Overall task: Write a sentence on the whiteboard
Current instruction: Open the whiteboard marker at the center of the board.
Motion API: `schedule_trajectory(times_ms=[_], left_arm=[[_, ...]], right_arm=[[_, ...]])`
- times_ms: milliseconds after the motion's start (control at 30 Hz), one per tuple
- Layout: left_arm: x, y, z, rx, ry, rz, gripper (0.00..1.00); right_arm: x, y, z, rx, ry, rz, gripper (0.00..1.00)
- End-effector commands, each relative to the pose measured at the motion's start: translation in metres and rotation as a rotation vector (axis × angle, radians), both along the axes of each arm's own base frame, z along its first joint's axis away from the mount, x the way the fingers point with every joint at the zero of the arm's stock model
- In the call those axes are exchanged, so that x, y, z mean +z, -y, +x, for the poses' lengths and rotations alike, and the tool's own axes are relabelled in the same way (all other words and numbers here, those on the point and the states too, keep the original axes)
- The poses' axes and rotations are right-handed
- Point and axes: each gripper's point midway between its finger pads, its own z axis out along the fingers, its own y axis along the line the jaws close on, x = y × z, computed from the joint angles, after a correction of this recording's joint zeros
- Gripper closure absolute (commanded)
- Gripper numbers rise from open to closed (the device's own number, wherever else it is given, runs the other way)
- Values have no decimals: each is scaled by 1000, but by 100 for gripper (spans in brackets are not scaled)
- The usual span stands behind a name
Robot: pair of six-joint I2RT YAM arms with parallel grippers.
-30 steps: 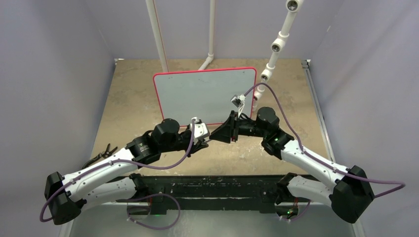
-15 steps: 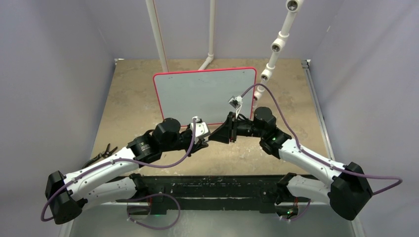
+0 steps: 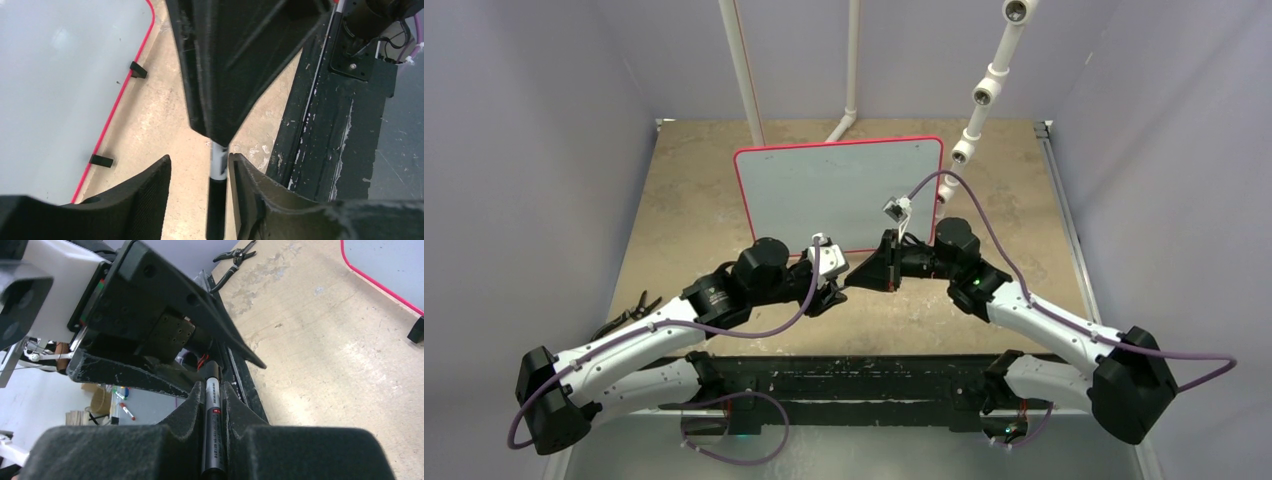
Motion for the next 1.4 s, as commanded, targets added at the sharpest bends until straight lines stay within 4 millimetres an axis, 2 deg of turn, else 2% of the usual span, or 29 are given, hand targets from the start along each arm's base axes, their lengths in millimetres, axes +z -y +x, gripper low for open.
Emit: schedule_trajectory(times_ms=[0,300,367,633,800,1000,1033,1100,1167,1267,1367], left_arm=[[23,3,11,37,39,-42,51],[20,-1,8,12,49,-20,50],[22,-1,6,3,51,-26,53],[43,2,-6,-47,78,-118,55],[40,4,-8,-64,64,-115,68],[34,7,-10,-86,47,-95,88],[33,7,-11,-87,47,-93,88],[31,7,-11,-87,45,-89,79],[29,7,-10,-87,41,-83,79],[27,7,-10,-90,41,-74,99],[27,6,-10,-90,48,-70,100]], right_arm=[[37,-1,-6,32,93,49,100],[47,4,-5,23,128,-7,100],[47,4,-5,24,133,-9,100],[46,5,-3,11,131,-20,100],[51,5,-3,11,141,-11,100],[55,7,-5,7,140,-5,100],[57,7,-6,7,140,0,100],[60,8,-6,2,141,12,100],[63,8,-7,4,143,17,100],[64,8,-7,2,145,11,100],[69,10,-5,-8,155,8,100]])
